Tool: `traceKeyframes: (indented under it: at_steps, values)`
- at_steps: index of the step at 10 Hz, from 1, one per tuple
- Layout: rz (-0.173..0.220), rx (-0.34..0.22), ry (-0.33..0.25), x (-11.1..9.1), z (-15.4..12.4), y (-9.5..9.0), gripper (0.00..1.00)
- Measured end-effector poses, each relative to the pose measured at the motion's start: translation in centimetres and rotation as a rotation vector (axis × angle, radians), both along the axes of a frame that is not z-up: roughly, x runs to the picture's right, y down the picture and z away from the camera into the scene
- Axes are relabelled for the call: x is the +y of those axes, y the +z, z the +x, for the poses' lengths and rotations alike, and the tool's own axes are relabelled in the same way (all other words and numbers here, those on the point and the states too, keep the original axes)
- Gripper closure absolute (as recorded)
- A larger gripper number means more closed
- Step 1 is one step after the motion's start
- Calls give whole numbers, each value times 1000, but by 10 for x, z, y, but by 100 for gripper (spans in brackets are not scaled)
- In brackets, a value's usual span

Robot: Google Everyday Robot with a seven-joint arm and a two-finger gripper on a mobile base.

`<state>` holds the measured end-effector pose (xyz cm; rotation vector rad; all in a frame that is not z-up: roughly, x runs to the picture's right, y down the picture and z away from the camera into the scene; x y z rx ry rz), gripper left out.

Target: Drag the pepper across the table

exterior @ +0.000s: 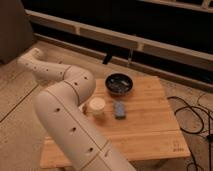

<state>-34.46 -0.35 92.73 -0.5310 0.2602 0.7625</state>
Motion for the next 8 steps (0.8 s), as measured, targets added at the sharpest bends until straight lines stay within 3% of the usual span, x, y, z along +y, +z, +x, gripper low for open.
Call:
traceKeyframes:
  at_steps: [3,4,6,8]
  values:
    - [0,0,0,0,0,0,54]
    - [1,0,-1,0,0,0,40]
    - [1,0,-1,0,-1,0,23]
    - [0,-1,-1,0,-1,0,20]
